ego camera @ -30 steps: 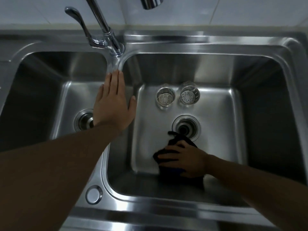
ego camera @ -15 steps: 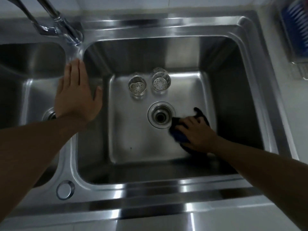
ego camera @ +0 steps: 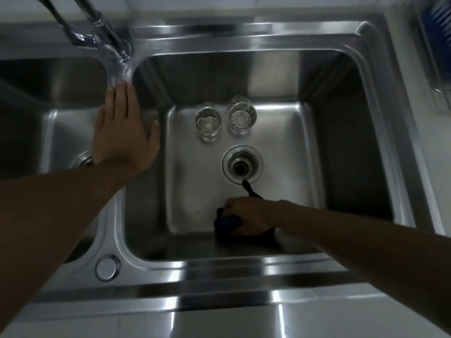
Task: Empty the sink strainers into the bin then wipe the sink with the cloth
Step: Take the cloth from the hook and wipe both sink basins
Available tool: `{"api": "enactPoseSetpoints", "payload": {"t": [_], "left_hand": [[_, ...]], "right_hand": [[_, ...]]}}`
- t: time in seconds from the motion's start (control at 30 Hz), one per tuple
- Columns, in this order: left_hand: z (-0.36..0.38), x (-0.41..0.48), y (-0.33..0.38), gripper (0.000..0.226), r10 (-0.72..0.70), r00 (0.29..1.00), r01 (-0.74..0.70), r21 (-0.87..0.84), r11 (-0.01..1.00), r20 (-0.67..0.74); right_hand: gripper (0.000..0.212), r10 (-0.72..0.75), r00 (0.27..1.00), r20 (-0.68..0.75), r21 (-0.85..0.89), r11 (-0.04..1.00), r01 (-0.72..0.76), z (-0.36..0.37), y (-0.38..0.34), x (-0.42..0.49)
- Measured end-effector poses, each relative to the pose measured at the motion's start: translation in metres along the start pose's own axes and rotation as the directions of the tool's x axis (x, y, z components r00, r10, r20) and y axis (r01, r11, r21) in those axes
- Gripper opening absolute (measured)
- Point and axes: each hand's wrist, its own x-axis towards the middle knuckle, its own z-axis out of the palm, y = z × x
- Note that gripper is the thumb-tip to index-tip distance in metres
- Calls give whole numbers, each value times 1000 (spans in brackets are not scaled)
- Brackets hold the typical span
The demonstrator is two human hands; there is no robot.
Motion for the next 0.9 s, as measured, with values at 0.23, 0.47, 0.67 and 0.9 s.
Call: {"api": "enactPoseSetpoints", "payload": {"t": [0.23, 0.47, 0.67, 0.9], "left_hand": [[1, 2, 1, 79, -22, 999, 22, 15, 1000, 24], [-1, 2, 2, 78, -35, 999, 35, 19, 999, 28], [0, 1, 1, 79, -33, 999, 33, 12, 999, 11], [0, 1, 2, 78, -20, 1000, 20, 14, 1000, 3]], "right_hand": [[32, 191, 966, -175, 550, 833, -65, 3, -75, 94], [37, 130, 961, 246, 668, 695, -265, -14, -73, 73], [10, -75, 994, -79, 200, 976, 89, 13, -32, 44], [53, 42, 878, -477, -492, 815, -306, -2, 83, -55]]}}
